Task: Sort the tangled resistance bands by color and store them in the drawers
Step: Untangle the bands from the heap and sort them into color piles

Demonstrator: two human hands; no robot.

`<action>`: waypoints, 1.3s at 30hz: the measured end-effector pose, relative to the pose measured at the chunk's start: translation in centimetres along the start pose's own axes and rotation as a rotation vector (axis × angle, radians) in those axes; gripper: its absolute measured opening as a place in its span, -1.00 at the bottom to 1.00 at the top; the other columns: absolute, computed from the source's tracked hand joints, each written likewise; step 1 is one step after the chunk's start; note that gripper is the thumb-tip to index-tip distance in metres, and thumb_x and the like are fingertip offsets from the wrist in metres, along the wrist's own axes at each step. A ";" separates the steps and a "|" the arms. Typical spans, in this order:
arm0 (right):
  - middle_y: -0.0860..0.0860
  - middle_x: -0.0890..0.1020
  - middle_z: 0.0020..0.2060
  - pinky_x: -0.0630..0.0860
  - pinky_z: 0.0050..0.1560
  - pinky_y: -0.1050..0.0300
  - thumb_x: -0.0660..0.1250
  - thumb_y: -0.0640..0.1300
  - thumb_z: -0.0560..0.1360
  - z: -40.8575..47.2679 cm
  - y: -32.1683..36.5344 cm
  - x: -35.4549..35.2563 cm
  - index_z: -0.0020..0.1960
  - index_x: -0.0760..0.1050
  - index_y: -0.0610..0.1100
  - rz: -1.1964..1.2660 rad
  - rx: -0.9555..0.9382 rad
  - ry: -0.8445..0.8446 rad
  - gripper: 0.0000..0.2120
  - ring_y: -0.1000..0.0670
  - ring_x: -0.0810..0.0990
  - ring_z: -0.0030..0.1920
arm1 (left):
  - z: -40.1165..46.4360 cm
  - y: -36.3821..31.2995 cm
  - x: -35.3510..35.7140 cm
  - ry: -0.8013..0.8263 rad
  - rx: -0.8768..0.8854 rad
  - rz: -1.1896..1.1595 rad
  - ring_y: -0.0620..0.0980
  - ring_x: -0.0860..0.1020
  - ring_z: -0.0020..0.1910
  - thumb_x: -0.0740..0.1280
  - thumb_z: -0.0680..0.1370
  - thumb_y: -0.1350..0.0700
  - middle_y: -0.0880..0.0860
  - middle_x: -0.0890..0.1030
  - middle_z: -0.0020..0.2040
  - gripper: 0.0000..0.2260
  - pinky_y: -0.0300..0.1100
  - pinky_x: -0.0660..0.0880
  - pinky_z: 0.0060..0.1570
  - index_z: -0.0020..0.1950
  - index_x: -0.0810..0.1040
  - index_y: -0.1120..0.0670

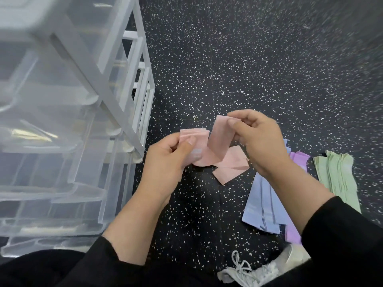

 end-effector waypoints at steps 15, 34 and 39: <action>-0.19 0.71 -0.17 0.46 -0.15 -0.03 0.45 -0.24 0.52 -7.2 11.6 2.4 -0.07 0.66 -0.06 0.063 -0.109 0.171 -0.91 -0.07 0.56 -0.20 | -6.2 -9.4 0.1 0.048 0.180 -0.014 -0.09 0.62 -0.05 0.46 0.57 0.09 0.10 0.70 0.03 -0.91 -0.12 0.58 -0.02 0.06 0.71 0.03; -0.04 0.71 -0.19 0.64 0.11 -0.23 0.47 -0.17 0.52 -7.8 10.7 0.1 0.01 0.68 -0.06 -0.032 -0.160 0.174 -0.92 -0.04 0.67 -0.16 | -5.9 -8.9 1.7 -0.022 0.199 0.163 0.03 0.66 0.06 0.31 0.67 0.06 -0.04 0.73 -0.01 -0.84 0.06 0.57 0.15 0.07 0.70 -0.02; 0.05 0.70 -0.23 0.60 -0.06 -0.01 0.34 -0.03 0.59 -3.9 3.6 -3.4 -0.07 0.64 0.02 -0.400 -0.054 0.025 -0.88 -0.06 0.65 -0.18 | -3.6 -6.0 0.5 -0.142 0.121 0.161 -0.14 0.57 -0.09 0.31 0.67 0.07 0.02 0.69 -0.09 -0.81 -0.11 0.49 0.06 -0.03 0.69 0.06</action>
Point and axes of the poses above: each hand's wrist, its own z-axis towards the middle knuckle, its own x-axis out of the palm, y = z × x, the point moved 7 cm from there along z, towards the middle knuckle
